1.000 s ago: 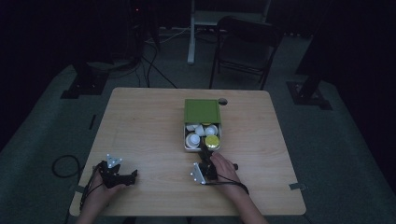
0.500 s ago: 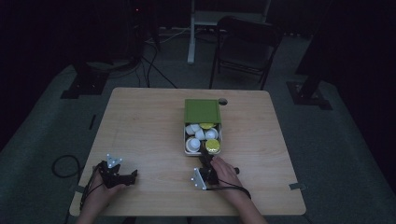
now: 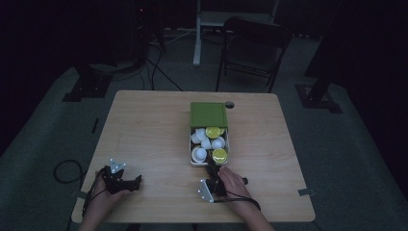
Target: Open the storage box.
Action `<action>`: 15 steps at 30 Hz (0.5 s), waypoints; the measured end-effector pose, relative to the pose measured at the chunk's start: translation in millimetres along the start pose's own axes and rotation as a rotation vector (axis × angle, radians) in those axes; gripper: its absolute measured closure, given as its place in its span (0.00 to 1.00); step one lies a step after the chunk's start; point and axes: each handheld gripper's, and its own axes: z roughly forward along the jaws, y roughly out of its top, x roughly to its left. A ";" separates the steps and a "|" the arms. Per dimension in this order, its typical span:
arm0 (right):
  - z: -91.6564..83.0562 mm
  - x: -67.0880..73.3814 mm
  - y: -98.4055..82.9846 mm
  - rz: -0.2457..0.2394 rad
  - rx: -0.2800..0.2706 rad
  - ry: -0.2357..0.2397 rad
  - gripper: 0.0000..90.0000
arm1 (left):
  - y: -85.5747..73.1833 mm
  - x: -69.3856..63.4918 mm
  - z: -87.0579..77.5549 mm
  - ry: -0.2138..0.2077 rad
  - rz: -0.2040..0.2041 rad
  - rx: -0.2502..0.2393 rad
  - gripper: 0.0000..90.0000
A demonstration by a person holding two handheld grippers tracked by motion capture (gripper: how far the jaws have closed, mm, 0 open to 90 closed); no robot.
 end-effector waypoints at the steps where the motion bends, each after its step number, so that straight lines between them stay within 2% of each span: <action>1: -1.0 0.2 0.2 0.000 0.002 0.001 0.76 | 0.0 0.0 0.0 0.000 0.000 0.000 0.01; 15: -6.8 2.3 2.4 0.001 -0.002 0.008 0.76 | 0.0 0.1 0.0 0.000 0.001 0.001 0.01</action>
